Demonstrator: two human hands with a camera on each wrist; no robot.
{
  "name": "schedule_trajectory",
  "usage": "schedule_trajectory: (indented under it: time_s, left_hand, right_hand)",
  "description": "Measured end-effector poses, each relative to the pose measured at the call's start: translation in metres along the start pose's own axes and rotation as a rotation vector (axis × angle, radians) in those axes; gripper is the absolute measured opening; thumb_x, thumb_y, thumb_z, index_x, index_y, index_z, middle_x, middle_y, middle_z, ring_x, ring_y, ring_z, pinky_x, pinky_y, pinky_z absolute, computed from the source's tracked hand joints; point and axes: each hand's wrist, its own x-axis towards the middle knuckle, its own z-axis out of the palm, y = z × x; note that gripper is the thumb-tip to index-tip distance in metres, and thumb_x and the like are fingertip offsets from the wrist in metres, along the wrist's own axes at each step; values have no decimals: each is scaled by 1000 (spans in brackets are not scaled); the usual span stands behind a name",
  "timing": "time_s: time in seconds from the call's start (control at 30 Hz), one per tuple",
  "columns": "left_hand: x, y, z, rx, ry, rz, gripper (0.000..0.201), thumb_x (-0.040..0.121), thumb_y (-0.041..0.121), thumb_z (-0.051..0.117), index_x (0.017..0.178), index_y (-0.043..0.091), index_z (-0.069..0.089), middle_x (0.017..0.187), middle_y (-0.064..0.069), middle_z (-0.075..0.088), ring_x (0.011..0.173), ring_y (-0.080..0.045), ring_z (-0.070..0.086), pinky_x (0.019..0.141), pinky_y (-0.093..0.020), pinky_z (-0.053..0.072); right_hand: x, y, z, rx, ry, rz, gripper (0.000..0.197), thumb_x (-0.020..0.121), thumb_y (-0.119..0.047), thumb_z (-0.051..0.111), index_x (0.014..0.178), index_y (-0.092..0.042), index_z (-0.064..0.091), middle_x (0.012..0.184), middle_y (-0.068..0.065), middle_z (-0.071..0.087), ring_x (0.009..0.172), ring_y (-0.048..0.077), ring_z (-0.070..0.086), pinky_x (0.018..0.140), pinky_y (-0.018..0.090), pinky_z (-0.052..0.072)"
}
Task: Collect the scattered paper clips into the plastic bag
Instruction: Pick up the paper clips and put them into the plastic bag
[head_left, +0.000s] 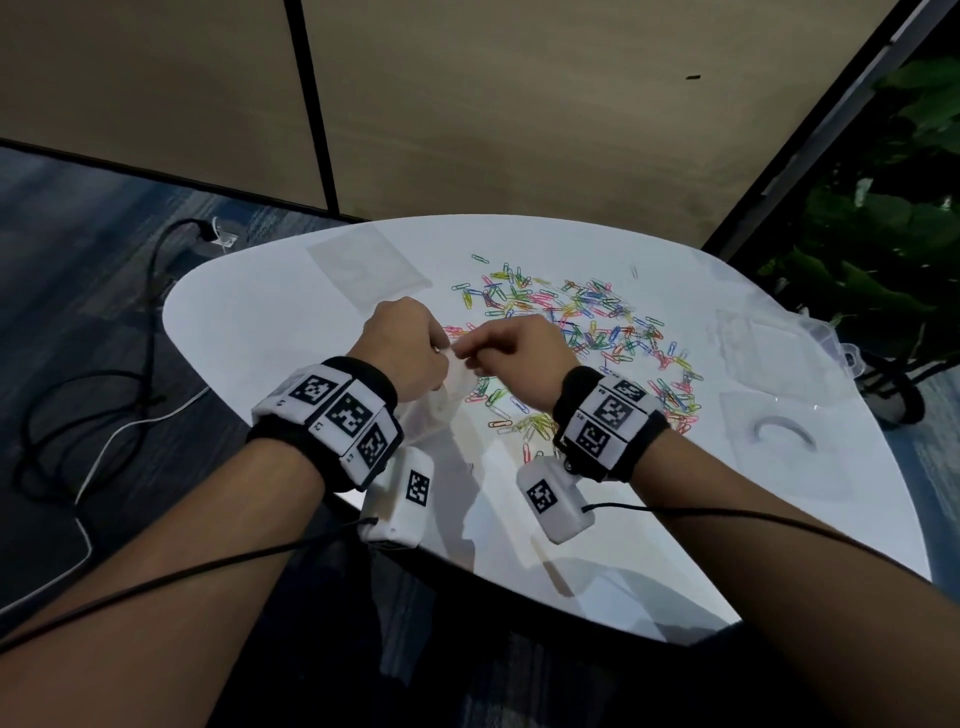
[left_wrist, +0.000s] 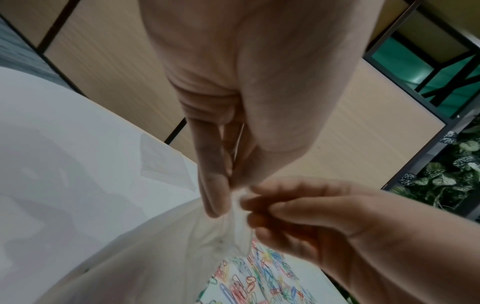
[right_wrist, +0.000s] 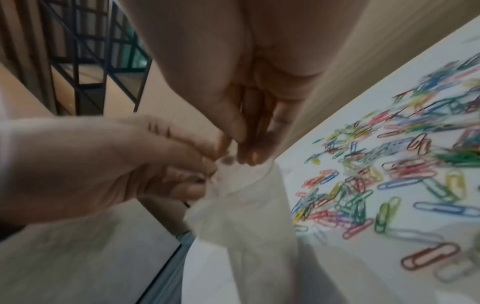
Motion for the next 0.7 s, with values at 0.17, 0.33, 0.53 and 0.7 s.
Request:
schedule_trajectory:
  time_s: [0.17, 0.33, 0.53, 0.7]
  left_hand:
    - [1, -3, -4, -12, 22, -19, 30, 82, 2, 60, 107, 9, 77, 101, -13, 76, 100, -27, 72, 96, -39, 57]
    - [1, -1, -3, -10, 20, -20, 31, 82, 2, 62, 108, 9, 77, 102, -12, 76, 101, -27, 72, 97, -39, 57]
    - [5, -5, -2, -5, 16, -43, 31, 80, 0, 66, 108, 9, 77, 104, -10, 75, 95, -28, 73, 92, -39, 60]
    - [5, -4, -3, 11, 1, -33, 29, 80, -1, 65, 104, 9, 79, 96, -8, 77, 93, -26, 73, 91, -39, 60]
  right_hand:
    - [-19, 46, -11, -640, -189, -178, 33, 95, -18, 53, 125, -24, 65, 131, 2, 63, 112, 18, 61, 102, 37, 47]
    - [-61, 108, 40, -1054, -495, -649, 52, 96, -35, 43, 145, -17, 42, 158, 13, 29, 140, 35, 36, 103, 56, 43]
    - [-64, 131, 39, -1199, -413, -418, 65, 99, -51, 22, 155, -27, -1, 164, 5, -9, 150, 36, -1, 115, 63, 10]
    - [-57, 135, 24, -1200, -253, 61, 60, 103, -40, 22, 154, -26, -6, 163, 8, -16, 147, 46, -2, 111, 69, 18]
